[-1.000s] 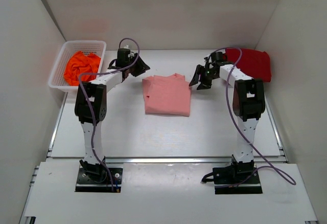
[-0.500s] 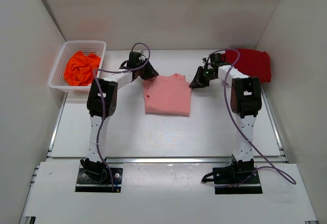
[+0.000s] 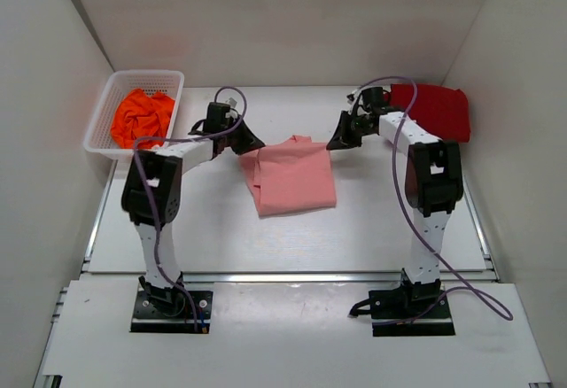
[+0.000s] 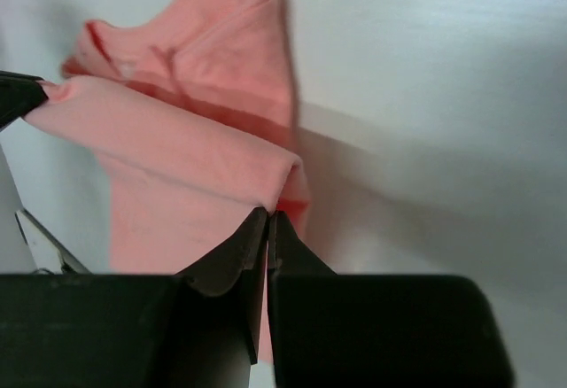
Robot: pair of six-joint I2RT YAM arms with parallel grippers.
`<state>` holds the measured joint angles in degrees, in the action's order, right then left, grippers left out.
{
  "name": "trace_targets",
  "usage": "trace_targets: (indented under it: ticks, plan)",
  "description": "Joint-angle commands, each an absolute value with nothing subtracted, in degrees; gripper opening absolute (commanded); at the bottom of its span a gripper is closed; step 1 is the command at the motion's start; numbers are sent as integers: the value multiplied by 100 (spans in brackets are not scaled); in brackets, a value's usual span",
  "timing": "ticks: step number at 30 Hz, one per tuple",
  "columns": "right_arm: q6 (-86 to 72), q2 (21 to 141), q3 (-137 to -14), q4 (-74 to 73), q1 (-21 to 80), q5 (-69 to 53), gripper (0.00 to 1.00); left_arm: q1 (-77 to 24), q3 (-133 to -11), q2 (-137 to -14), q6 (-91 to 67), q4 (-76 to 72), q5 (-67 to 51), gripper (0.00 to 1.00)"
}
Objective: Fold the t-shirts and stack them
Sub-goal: Fold the long partially folded tshirt into a neat square
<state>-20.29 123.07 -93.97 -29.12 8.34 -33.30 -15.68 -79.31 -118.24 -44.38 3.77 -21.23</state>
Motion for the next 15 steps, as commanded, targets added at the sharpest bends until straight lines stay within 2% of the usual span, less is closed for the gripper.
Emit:
trace_targets:
  ticks: [1, 9, 15]
  plan:
    - [-1819, 11138, -9090, -2857, 1124, -3155, 0, -1477, -7018, -10390, -4517, 62, -2311, 0]
    - [-1635, 9959, -8376, -2953, 1748, -2927, 1, -1354, -5740, -8501, -4465, 422, -2286, 0]
    - [-1486, 10518, -9128, -3005, 1767, -3006, 0, -1134, -5291, -8234, -4543, 361, -1978, 0]
